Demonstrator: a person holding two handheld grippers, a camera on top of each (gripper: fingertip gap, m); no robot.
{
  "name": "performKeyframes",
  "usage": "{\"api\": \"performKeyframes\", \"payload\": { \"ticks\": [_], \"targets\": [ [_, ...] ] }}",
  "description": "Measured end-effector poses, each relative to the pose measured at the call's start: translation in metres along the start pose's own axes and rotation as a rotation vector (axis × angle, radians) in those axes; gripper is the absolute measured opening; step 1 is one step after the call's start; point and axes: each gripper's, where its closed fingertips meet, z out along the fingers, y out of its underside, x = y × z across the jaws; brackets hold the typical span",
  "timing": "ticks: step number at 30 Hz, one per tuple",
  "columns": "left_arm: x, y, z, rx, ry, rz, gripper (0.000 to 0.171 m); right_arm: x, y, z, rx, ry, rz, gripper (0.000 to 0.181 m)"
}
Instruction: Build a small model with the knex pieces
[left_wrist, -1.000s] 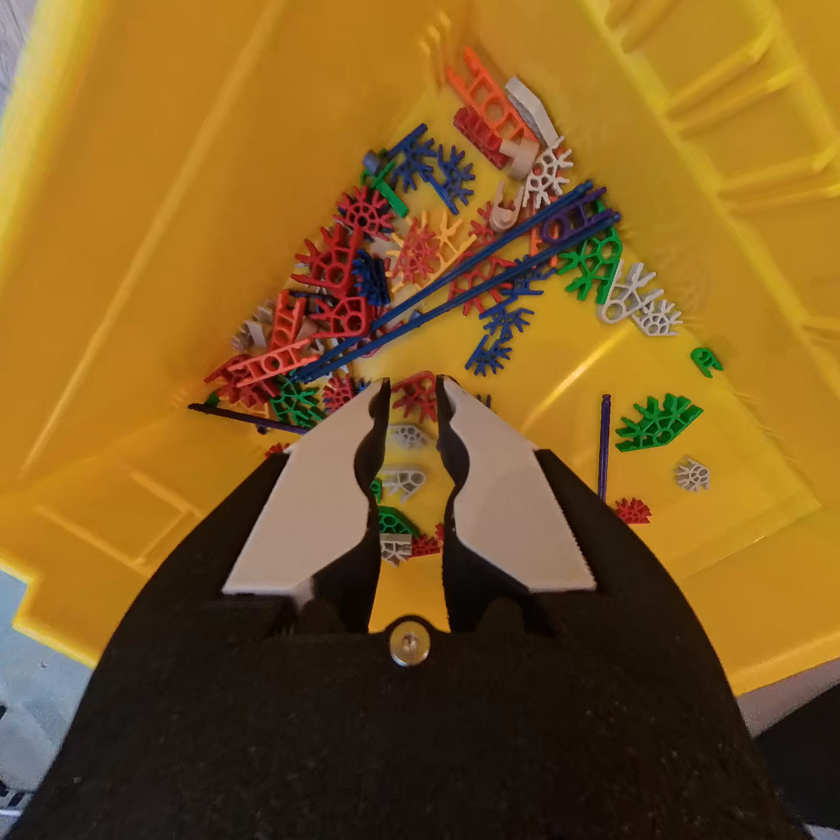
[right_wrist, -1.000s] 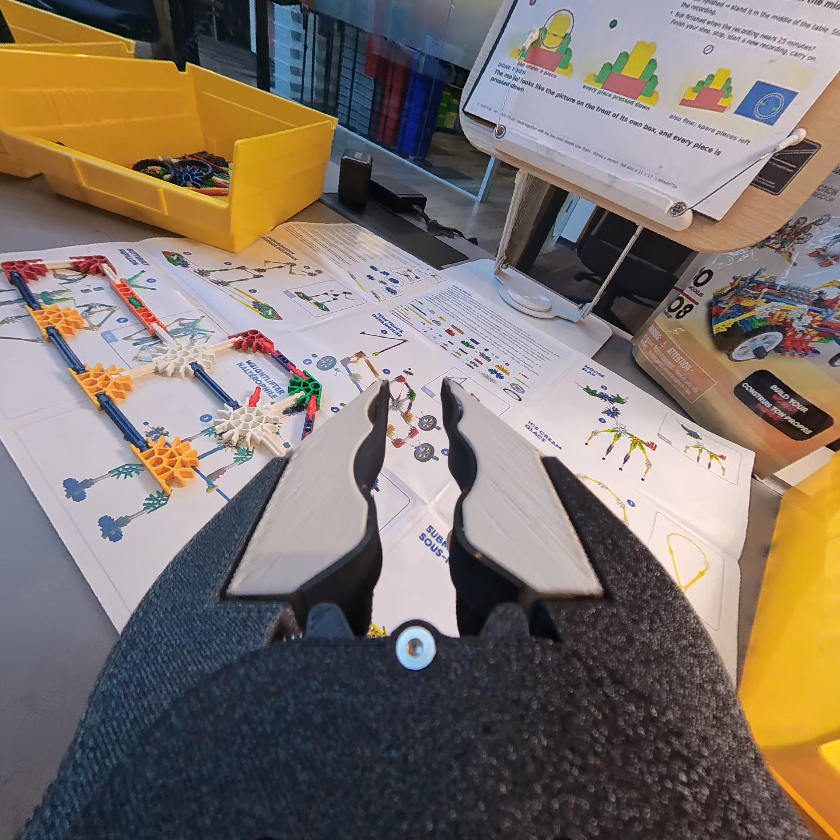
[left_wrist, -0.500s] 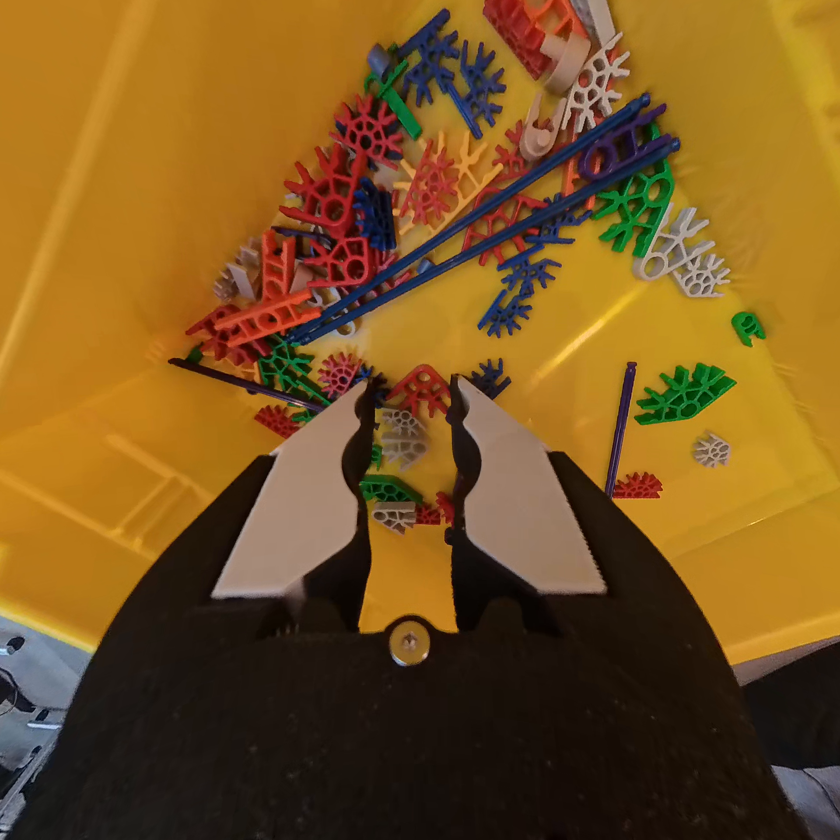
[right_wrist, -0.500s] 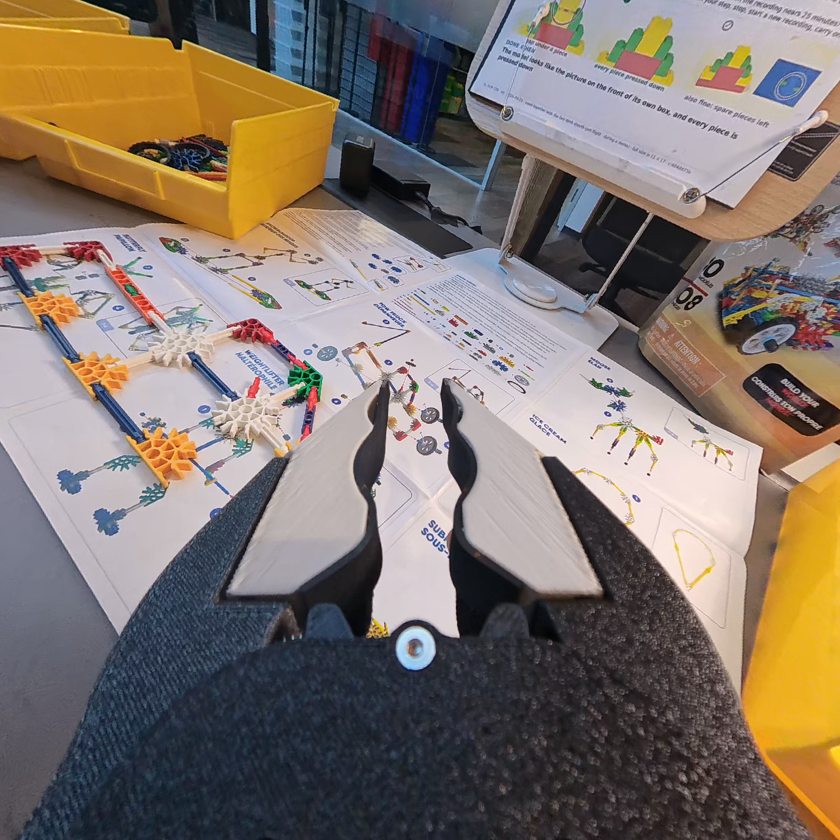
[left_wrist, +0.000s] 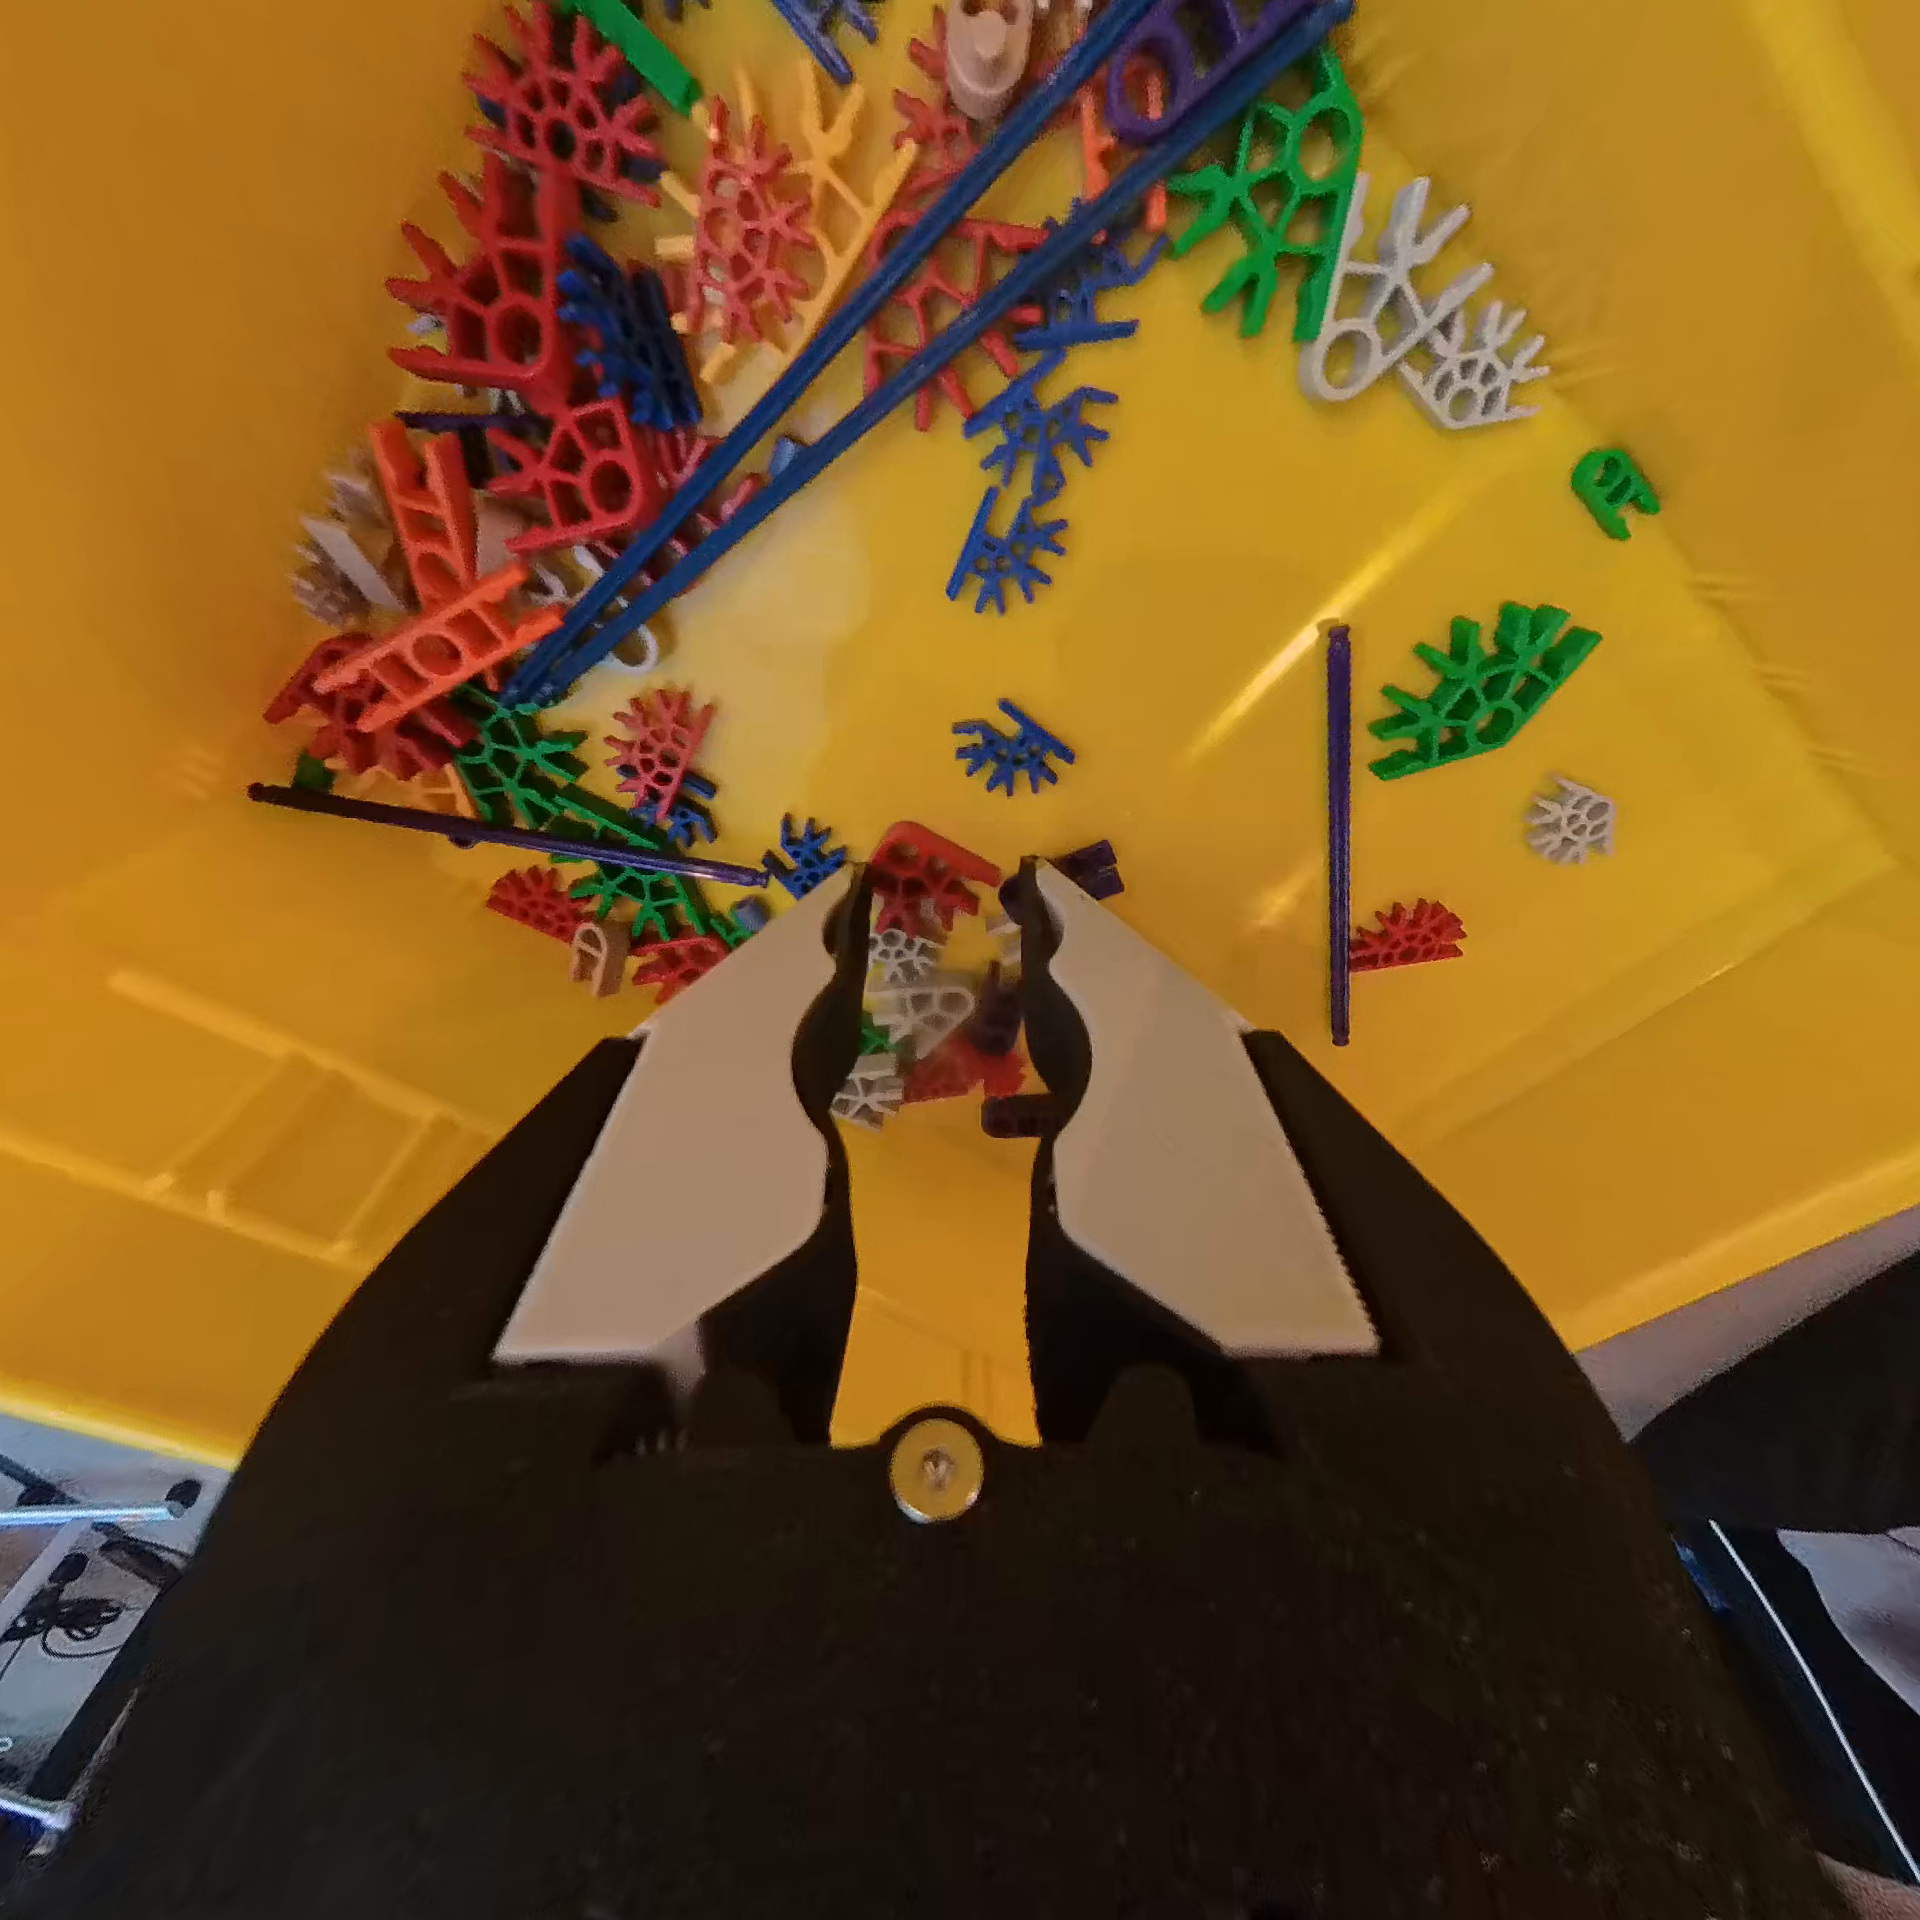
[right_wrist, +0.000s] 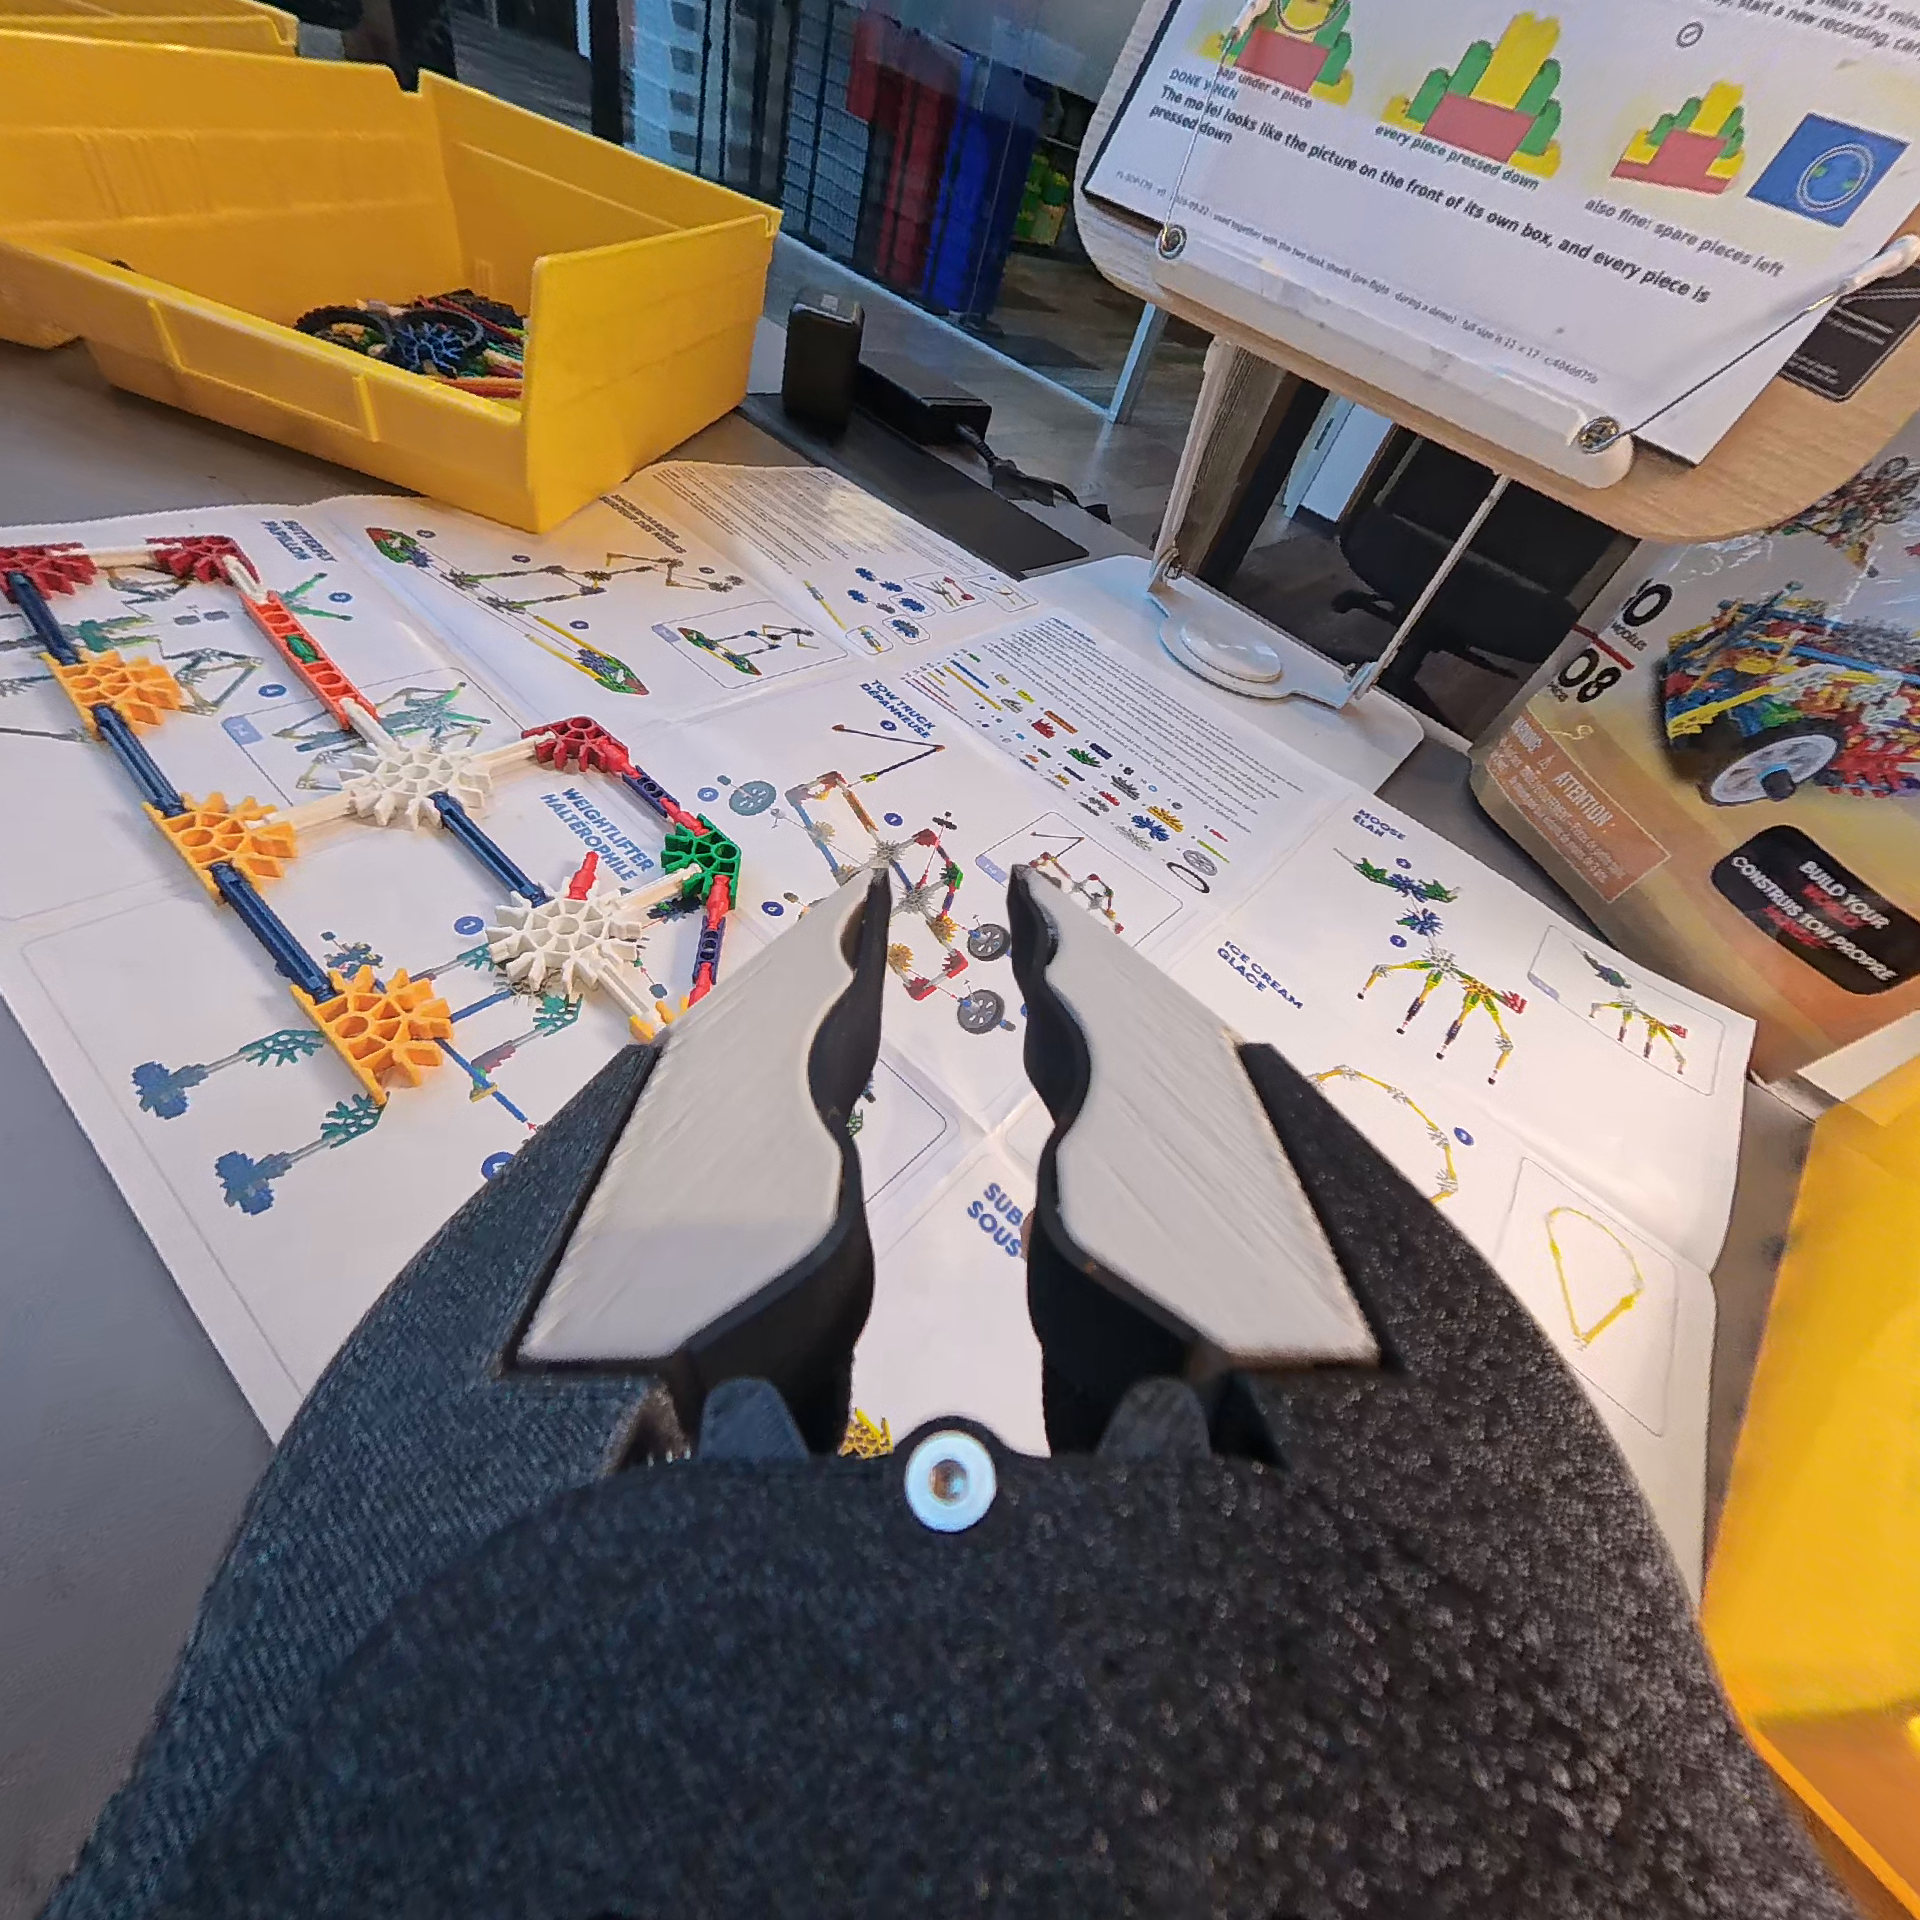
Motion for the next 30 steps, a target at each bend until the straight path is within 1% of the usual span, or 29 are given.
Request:
{"api": "performKeyframes", "payload": {
  "ticks": [6,10,13,15,17,22,24,26,28,29,30],
  "targets": [
    [0.001,0.002,0.001,-0.005,0.014,0.0,0.028,-0.002,0.001,0.001,-0.007,-0.005,-0.007,0.022],
    [-0.006,0.006,0.003,-0.017,-0.001,-0.008,0.029,-0.001,0.001,0.001,-0.007,-0.002,-0.003,0.022],
    [-0.003,0.006,0.007,-0.009,0.03,-0.012,0.019,-0.002,0.002,0.001,-0.009,-0.005,-0.006,0.022],
    [-0.003,0.006,0.007,-0.002,0.033,-0.011,0.019,-0.002,0.002,0.002,-0.011,-0.009,-0.006,0.022],
    [-0.008,0.005,0.007,0.012,0.009,-0.008,0.004,-0.003,0.003,0.002,-0.013,-0.011,-0.006,0.022],
    [-0.005,-0.003,-0.002,0.065,0.022,0.003,0.004,-0.004,0.004,0.002,-0.017,-0.015,-0.007,0.022],
    [-0.002,-0.011,-0.015,0.119,0.009,0.027,0.003,-0.004,0.003,0.002,-0.014,-0.014,-0.009,0.022],
    [0.008,-0.028,-0.04,0.237,0.0,0.07,0.003,-0.004,0.0,0.001,0.0,-0.014,-0.013,0.022],
    [0.033,-0.052,-0.08,0.432,0.001,0.15,0.003,-0.004,-0.005,-0.001,0.026,-0.015,-0.016,0.022],
    [0.054,-0.063,-0.104,0.545,0.016,0.197,0.004,-0.005,-0.008,-0.001,0.041,-0.019,-0.017,0.022],
    [0.081,-0.071,-0.127,0.657,0.058,0.244,0.004,-0.007,-0.011,-0.002,0.058,-0.026,-0.018,0.023]
  ]
}}
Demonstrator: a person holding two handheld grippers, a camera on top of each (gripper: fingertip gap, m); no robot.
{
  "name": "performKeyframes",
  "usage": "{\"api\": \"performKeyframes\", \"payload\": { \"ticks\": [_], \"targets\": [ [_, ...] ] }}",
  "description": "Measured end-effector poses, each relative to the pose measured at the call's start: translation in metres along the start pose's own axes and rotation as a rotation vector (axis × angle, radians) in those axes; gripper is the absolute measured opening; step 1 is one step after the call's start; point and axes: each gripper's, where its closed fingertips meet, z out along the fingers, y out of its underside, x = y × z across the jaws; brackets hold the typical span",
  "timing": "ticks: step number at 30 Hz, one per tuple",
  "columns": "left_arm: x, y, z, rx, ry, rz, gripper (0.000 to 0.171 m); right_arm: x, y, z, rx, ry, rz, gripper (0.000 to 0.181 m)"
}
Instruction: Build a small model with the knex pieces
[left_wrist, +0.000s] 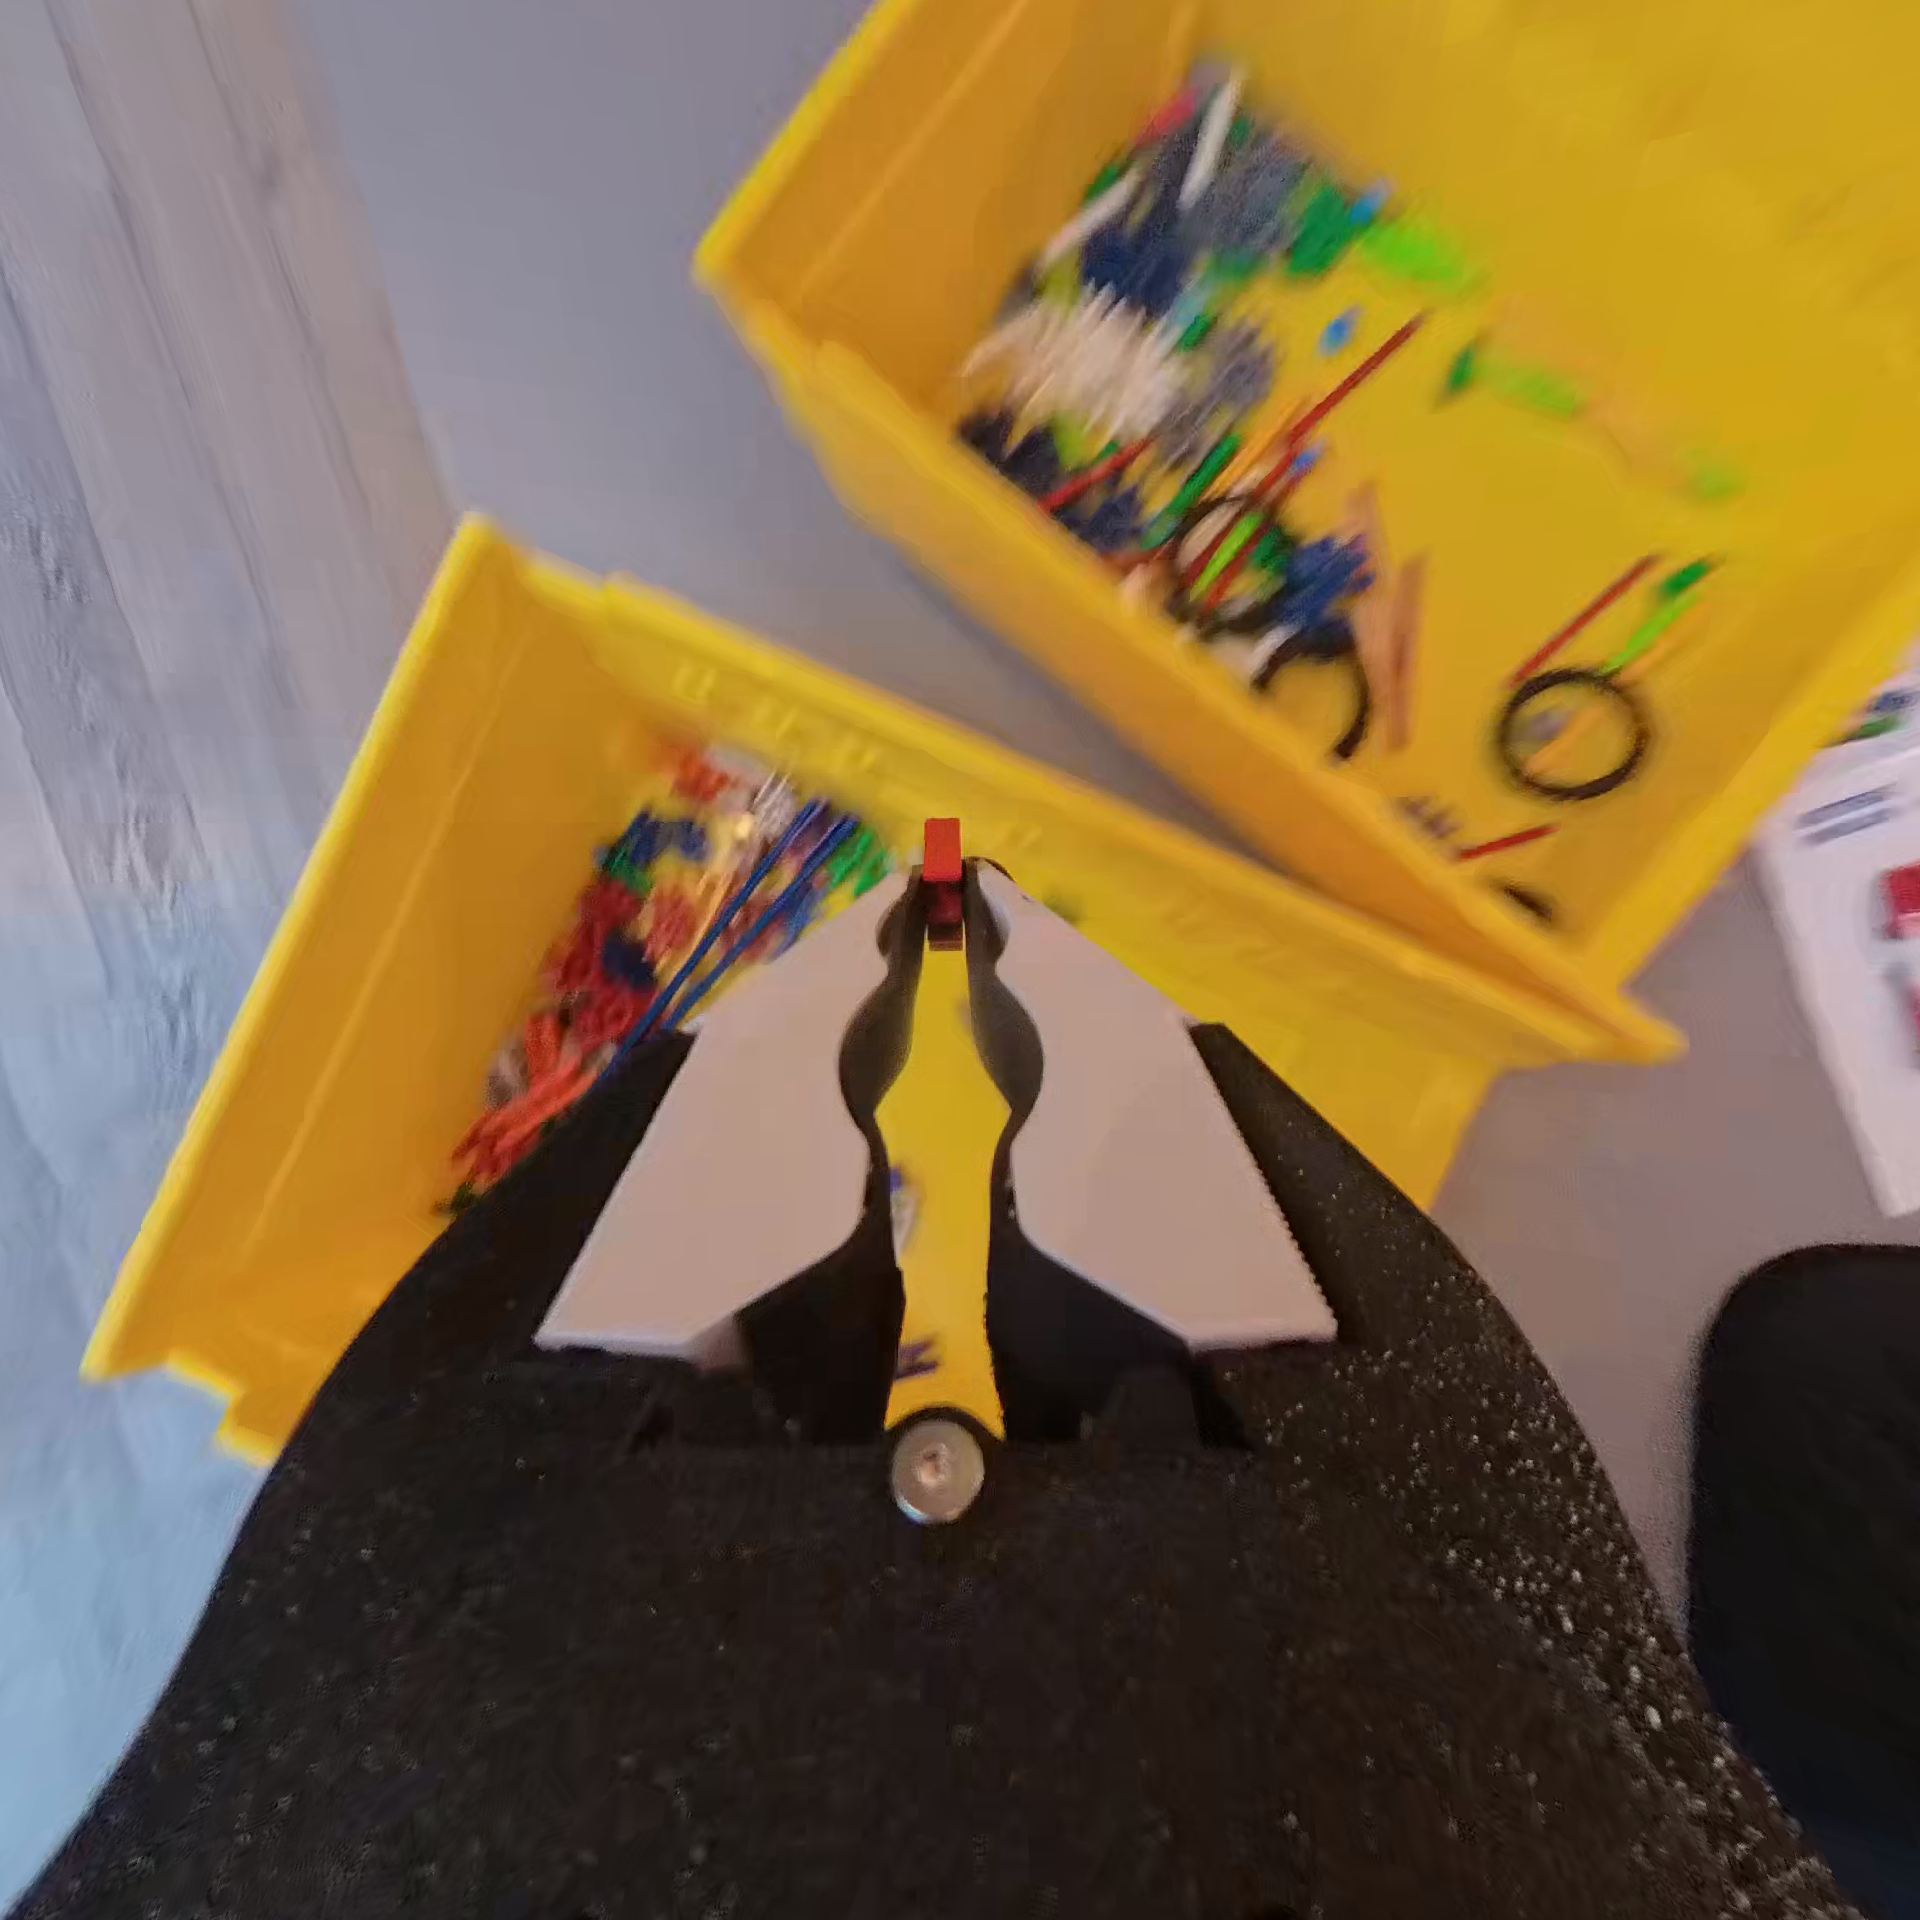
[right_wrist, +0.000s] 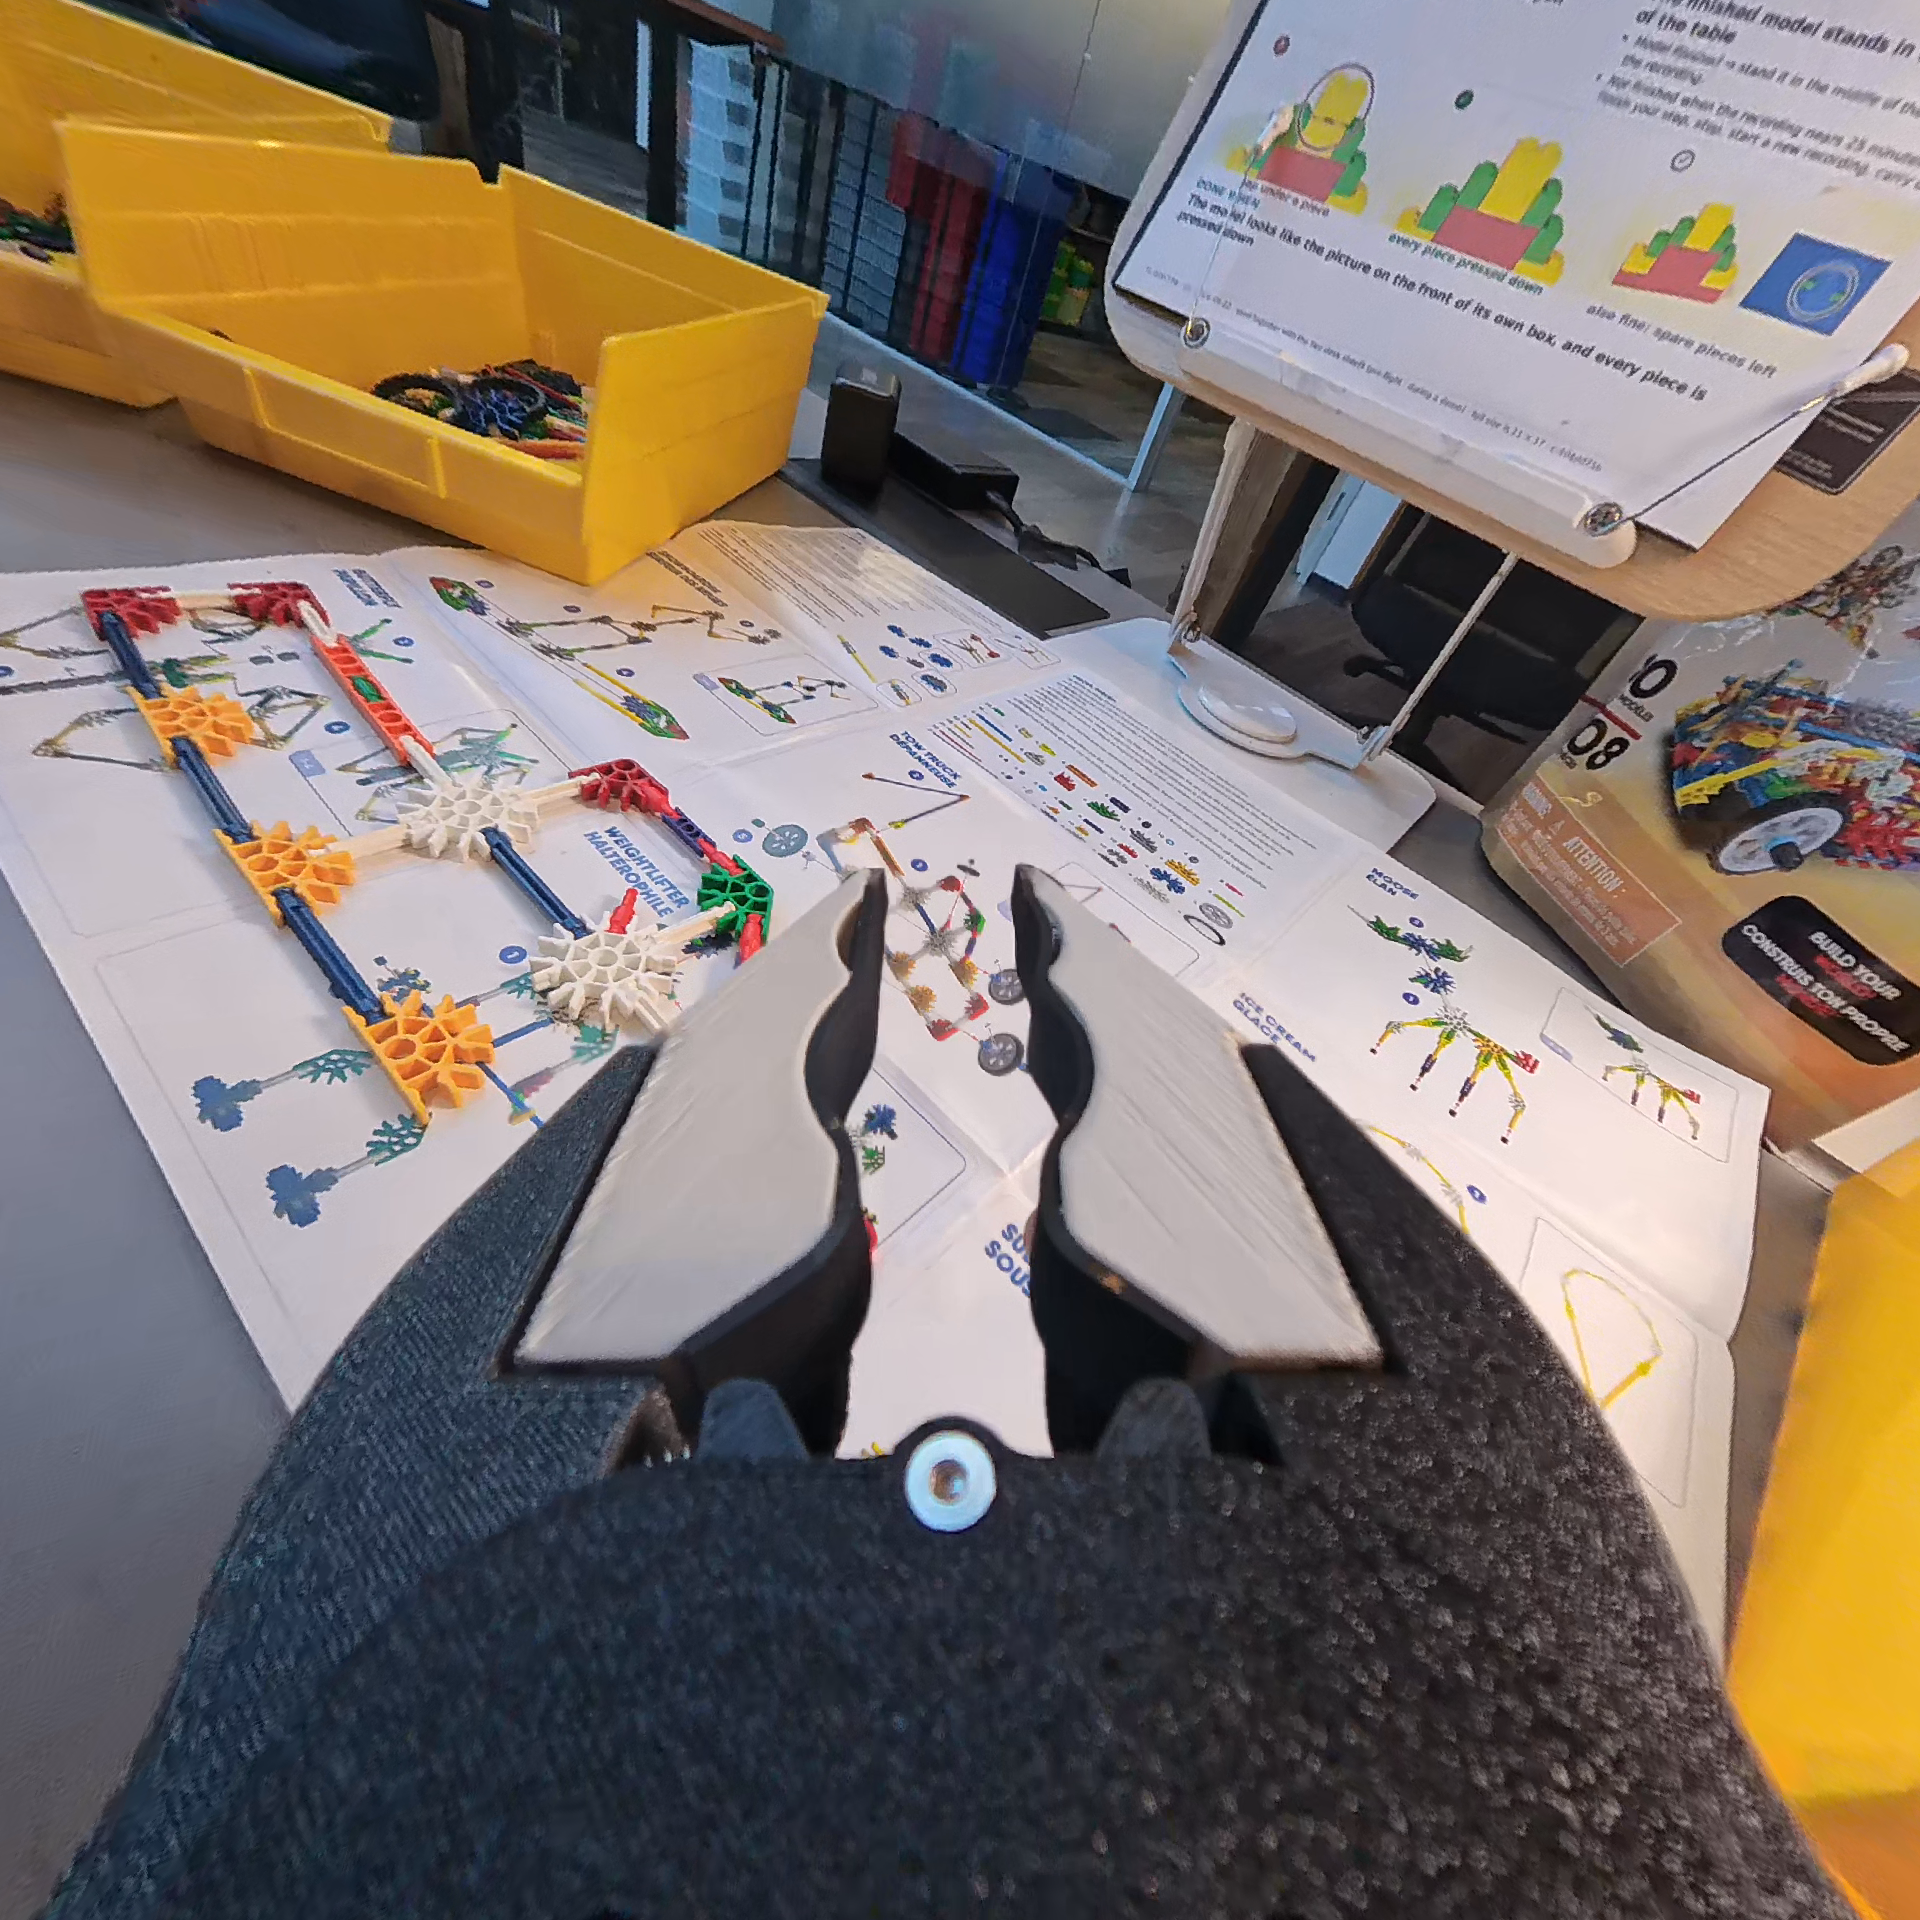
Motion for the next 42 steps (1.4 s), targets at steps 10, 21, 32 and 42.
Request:
{"api": "performKeyframes", "payload": {
  "ticks": [10,21,32,42],
  "targets": [
    [0.376,-0.072,-0.029,0.516,0.973,0.164,0.004,-0.05,-0.028,-0.007,0.136,-0.178,-0.165,0.045],
    [0.546,-0.025,0.05,0.23,1.333,-0.059,0.004,-0.084,-0.024,-0.003,0.126,-0.268,-0.296,0.044],
    [0.542,-0.018,0.06,0.206,1.331,-0.111,0.009,-0.084,-0.007,-0.002,0.019,-0.334,-0.226,0.024],
    [0.491,-0.001,0.097,0.287,0.831,0.412,0.023,-0.048,0.066,-0.038,-0.529,-0.204,0.144,0.024]
  ]
}}
